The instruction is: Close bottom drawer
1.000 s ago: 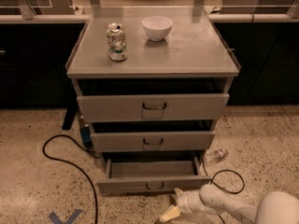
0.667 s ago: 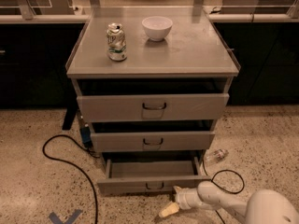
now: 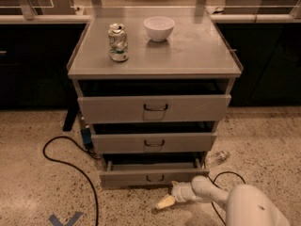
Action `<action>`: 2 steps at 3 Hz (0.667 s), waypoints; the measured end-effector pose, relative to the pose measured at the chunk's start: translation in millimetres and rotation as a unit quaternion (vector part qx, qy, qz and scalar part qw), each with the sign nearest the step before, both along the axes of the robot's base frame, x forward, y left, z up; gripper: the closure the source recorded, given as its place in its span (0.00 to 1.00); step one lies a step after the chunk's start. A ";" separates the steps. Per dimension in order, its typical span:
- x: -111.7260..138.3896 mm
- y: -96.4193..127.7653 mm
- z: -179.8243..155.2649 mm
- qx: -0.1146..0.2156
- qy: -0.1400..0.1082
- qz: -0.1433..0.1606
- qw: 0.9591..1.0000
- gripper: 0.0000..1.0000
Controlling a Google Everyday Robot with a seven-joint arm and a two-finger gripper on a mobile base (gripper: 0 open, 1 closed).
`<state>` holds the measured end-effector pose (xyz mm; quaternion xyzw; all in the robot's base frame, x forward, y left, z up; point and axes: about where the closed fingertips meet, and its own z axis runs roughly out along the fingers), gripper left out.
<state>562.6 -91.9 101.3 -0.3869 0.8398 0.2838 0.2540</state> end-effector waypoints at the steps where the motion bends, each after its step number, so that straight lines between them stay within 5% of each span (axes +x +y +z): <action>1: 24.5 5.7 -2.7 -0.009 -0.012 -0.008 1.000 0.00; 2: 74.5 17.7 -0.4 -0.024 -0.045 -0.027 0.998 0.00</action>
Offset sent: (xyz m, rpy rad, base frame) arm 0.1742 0.0357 0.0087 -0.1134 -0.2205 -0.1336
